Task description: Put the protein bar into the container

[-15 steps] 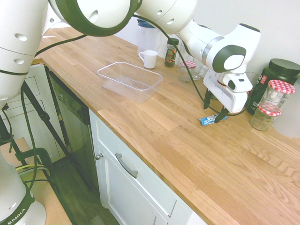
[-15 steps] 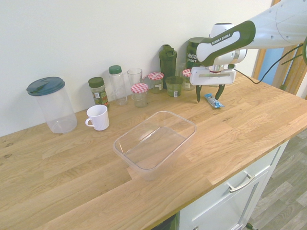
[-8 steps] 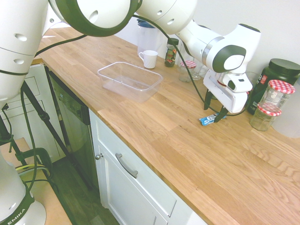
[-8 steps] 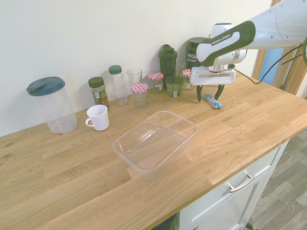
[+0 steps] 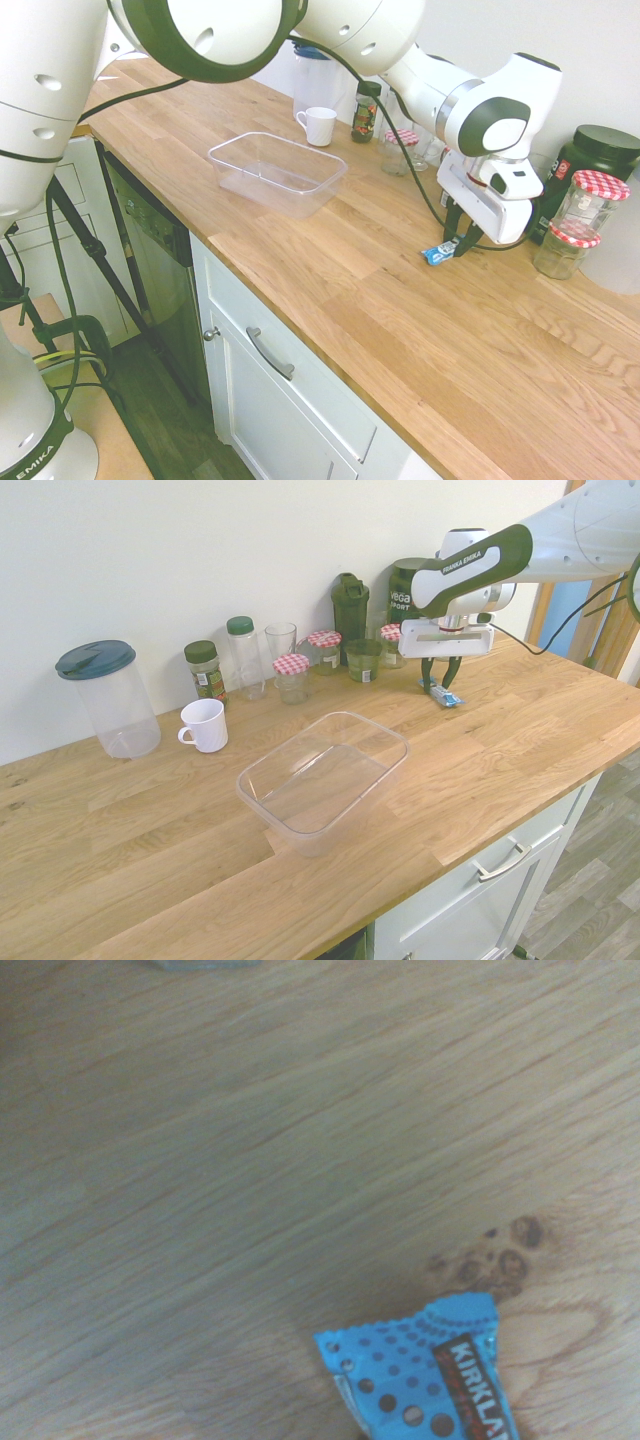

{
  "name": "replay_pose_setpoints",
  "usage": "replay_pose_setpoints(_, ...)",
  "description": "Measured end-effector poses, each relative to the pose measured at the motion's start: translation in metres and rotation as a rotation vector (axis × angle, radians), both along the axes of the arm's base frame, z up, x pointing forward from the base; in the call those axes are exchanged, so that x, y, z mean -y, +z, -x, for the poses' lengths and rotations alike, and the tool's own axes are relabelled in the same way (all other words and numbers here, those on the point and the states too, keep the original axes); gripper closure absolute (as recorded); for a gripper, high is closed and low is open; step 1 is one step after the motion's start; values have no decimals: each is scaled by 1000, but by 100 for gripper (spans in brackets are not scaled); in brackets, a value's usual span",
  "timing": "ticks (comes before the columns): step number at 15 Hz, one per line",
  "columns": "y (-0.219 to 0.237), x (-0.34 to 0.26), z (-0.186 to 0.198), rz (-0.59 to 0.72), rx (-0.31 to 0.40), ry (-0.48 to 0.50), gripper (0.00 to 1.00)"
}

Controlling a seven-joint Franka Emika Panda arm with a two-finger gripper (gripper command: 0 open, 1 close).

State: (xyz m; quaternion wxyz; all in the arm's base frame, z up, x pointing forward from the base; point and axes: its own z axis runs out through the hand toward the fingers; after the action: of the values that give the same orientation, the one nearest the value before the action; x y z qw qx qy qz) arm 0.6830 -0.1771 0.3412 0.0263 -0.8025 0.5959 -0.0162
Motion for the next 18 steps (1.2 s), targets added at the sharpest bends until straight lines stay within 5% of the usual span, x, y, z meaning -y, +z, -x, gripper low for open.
replay_pose_setpoints(7,2,4,1,2,1,5,100)
replay_pose_setpoints(10,39,4,4,10,48,47,100)
replay_pose_setpoints(14,121,-33,32,-6,87,172,100)
replay_pose_setpoints(18,166,-130,64,-3,91,388,100)
